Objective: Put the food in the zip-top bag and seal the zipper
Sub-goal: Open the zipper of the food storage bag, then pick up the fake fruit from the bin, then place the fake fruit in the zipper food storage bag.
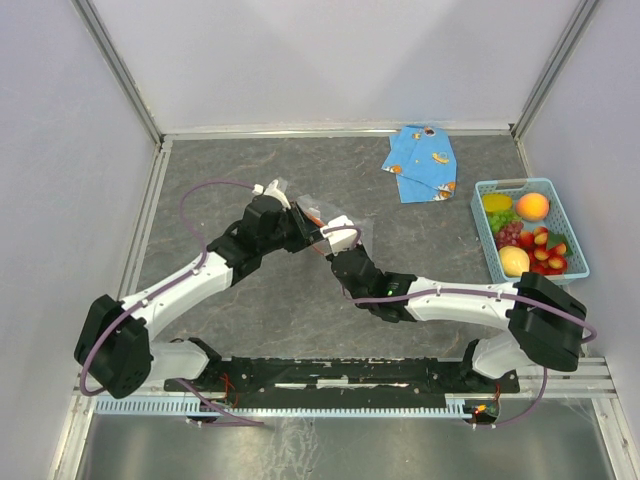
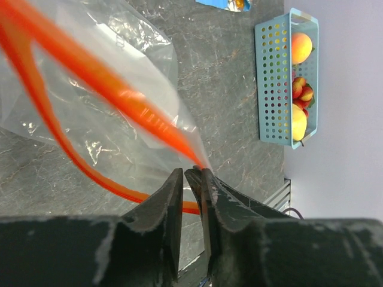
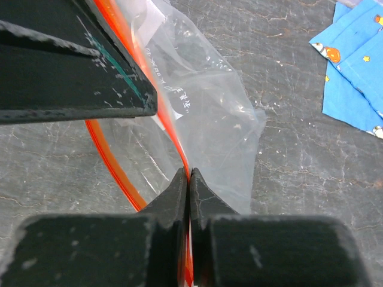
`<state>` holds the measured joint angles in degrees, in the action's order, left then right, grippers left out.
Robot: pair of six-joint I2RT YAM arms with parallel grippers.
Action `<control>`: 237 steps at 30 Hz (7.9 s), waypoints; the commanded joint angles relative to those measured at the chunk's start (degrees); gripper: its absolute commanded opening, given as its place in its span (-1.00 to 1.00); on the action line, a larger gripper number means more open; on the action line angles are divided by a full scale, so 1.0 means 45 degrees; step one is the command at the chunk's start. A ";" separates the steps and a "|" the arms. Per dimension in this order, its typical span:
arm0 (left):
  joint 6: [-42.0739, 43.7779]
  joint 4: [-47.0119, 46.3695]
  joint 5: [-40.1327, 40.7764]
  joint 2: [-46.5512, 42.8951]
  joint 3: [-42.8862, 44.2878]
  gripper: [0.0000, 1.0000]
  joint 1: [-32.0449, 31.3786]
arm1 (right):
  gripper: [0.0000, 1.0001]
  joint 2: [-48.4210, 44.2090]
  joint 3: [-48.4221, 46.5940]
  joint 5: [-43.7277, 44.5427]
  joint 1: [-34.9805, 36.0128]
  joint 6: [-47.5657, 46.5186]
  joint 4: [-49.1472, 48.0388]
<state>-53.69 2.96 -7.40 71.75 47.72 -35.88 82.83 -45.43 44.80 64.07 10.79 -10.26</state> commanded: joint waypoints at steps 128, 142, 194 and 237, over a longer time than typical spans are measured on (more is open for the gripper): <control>0.8943 0.8976 0.4788 0.1571 0.6454 -0.95 -0.0590 | 0.98 -0.4843 -0.3283 -0.6179 -0.5057 0.1934 0.9805; 0.8953 0.8715 0.4598 0.0891 0.6155 -0.95 -0.0407 | 0.99 -0.5568 -0.2639 -0.4608 -1.1646 0.2642 1.1931; 0.8885 0.8482 0.3648 0.1521 0.5996 -0.95 0.0002 | 0.80 -0.1452 0.0480 -1.1963 -2.0235 0.3754 0.6496; 0.8885 0.8392 0.2602 0.1315 0.5994 -0.95 0.0141 | 0.40 -0.5303 -0.1381 -0.9271 -0.7336 0.5072 0.4143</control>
<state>-16.53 43.16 5.65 79.88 74.59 -35.68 55.88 -47.81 -1.80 22.76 34.20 18.11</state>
